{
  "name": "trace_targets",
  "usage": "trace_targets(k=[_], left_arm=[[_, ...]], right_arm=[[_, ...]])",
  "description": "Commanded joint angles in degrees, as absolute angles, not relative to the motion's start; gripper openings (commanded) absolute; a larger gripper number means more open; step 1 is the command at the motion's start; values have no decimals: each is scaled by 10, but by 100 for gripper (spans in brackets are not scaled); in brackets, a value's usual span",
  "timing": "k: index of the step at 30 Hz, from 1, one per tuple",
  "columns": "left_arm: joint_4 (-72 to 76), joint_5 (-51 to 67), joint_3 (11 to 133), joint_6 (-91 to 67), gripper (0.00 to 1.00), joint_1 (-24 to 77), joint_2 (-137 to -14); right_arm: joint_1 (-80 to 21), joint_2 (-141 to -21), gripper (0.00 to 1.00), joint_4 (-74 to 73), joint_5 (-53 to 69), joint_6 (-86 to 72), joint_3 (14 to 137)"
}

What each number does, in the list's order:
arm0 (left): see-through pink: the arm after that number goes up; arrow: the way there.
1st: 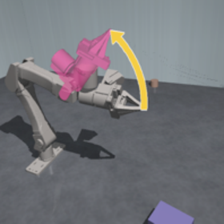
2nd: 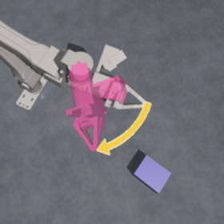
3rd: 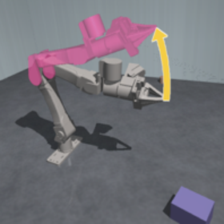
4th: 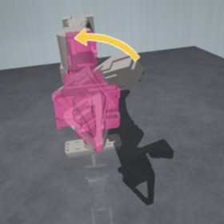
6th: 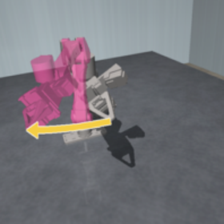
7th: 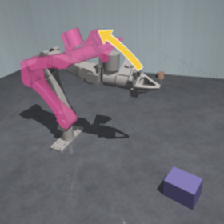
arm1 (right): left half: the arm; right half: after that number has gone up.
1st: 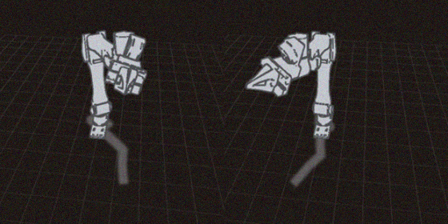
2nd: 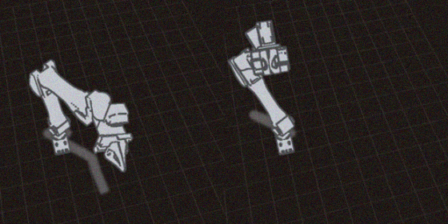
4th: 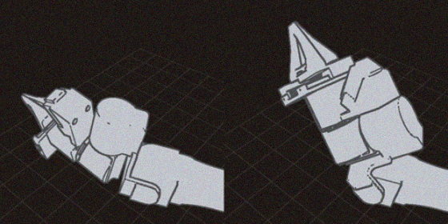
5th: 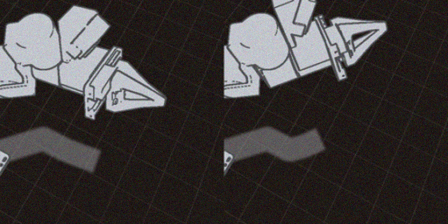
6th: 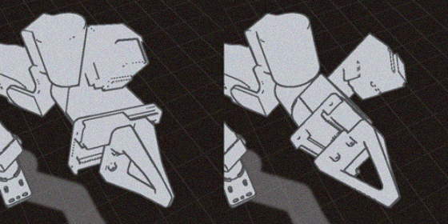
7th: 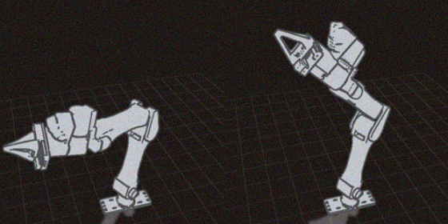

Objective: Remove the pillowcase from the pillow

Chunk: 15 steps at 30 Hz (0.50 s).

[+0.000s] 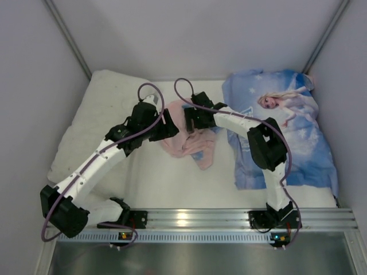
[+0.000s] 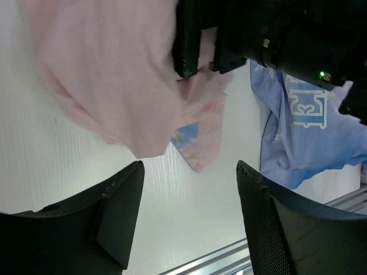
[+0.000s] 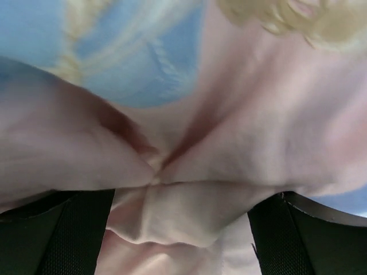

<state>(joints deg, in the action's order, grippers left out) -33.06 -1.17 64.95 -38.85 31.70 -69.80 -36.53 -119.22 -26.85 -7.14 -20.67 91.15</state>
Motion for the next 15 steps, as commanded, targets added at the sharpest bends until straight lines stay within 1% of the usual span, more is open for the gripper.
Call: trace_targets(k=[1,2,4,6,9,11,12,13,14,15], left_arm=[[-315,-21,642,-389,69,319,-662],[-316,-19,642,-391,69,319,-658],[-328,-25,646,-391,69,319,-646],[-334,-31,654,-388,70,319,-635],[-345,-34,661,-384,70,319,-628],[-345,-27,662,-388,70,319,-628],[-345,-23,662,-388,70,320,-631],[-345,-18,662,-391,70,320,-635],[-345,-11,663,-392,70,321,-638],[-345,-4,664,-393,70,320,-646]], right_arm=[[-393,-1246,84,-234,87,-217,1018],[-395,-1256,84,-229,112,-229,1062],[-403,-1274,84,-228,156,-242,1100],[-407,-1275,84,-223,174,-250,1131],[-406,-1243,85,-215,180,-245,1106],[-403,-1189,85,-217,117,-234,1067],[-401,-1165,87,-217,89,-229,1014],[-397,-1113,88,-217,25,-225,982],[-396,-1086,90,-218,-13,-215,923],[-393,-1060,91,-221,-51,-210,897]])
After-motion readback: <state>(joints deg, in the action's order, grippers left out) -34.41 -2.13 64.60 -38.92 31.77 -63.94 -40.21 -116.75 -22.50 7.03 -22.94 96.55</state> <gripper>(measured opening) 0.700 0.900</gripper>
